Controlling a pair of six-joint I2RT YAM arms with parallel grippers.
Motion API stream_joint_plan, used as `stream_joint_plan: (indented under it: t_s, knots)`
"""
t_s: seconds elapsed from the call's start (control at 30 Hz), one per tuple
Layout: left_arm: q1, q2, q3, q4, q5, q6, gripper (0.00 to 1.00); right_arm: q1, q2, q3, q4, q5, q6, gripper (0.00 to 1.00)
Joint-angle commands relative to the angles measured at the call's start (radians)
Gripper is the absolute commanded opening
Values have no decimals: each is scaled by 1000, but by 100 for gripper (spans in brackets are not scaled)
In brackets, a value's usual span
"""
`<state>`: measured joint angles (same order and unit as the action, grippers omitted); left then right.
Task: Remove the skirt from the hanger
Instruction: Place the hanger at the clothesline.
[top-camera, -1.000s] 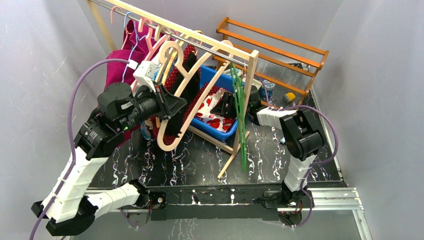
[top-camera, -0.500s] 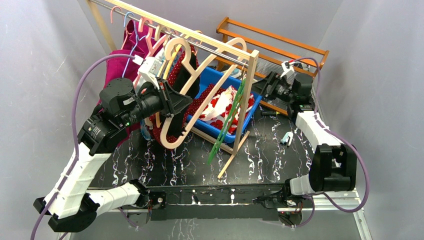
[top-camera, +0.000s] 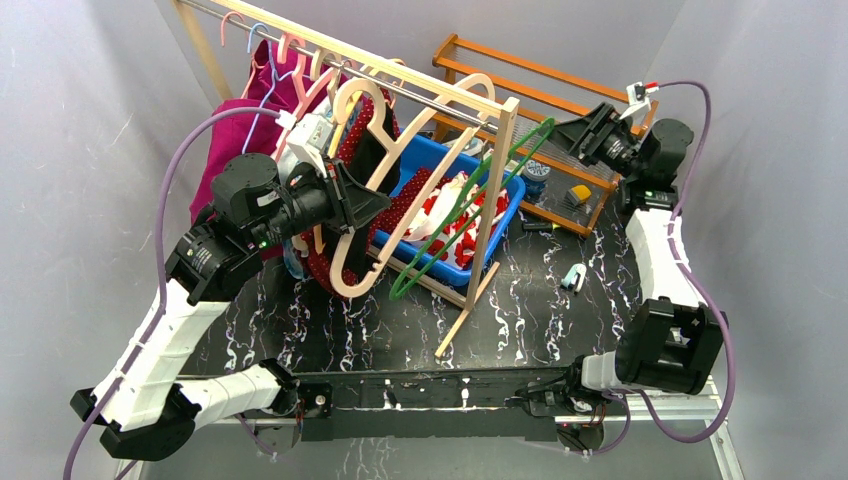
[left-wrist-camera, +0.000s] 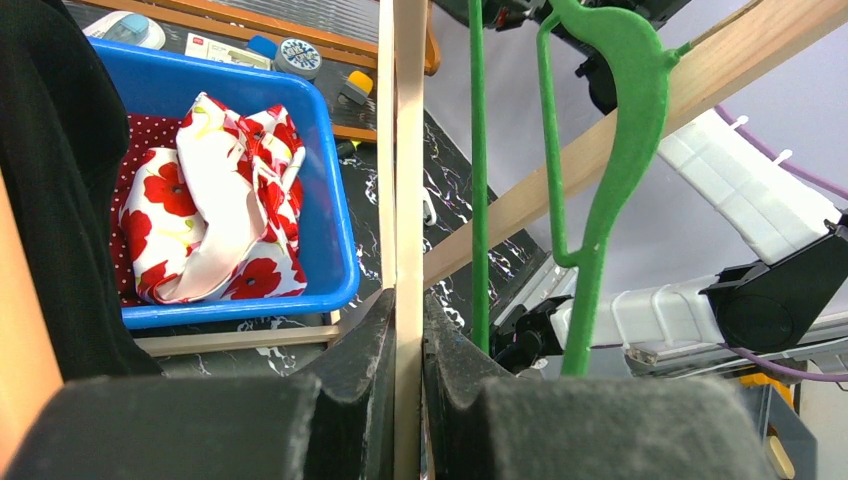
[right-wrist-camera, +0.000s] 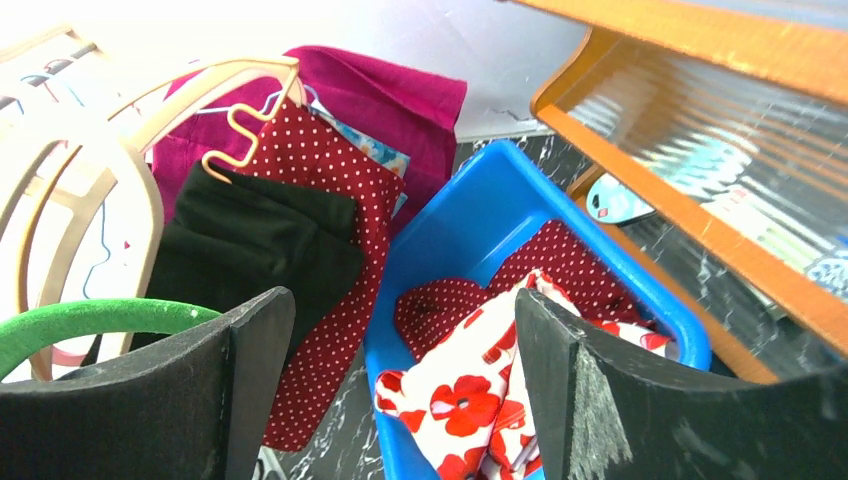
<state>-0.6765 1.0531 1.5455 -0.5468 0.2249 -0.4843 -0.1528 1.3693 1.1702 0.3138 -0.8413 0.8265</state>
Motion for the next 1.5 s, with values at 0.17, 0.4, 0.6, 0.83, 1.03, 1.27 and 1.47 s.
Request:
stream_joint_plan:
  t_s: [0.17, 0.4, 0.6, 0.83, 1.03, 1.27, 1.47]
  knots:
    - [3, -16, 8, -21, -12, 63, 0, -11, -19, 180, -86, 6, -121, 89]
    - [3, -20, 13, -46, -25, 79, 0, -15, -68, 83, -228, 194, -210, 90]
    - [3, -10, 19, -45, 17, 91, 0, -28, -90, -20, -296, 273, -275, 90]
    - [3, 27, 34, -51, 98, 152, 0, -36, -27, 50, -196, 68, -233, 89]
    - [3, 56, 43, -38, 183, 167, 0, 55, 47, 65, 188, -170, 19, 83]
    - [3, 53, 50, -66, 180, 191, 0, 100, 65, 139, 146, -179, -53, 81]
    - [3, 68, 71, -84, 145, 178, 0, 110, 48, 63, 282, -228, -14, 78]
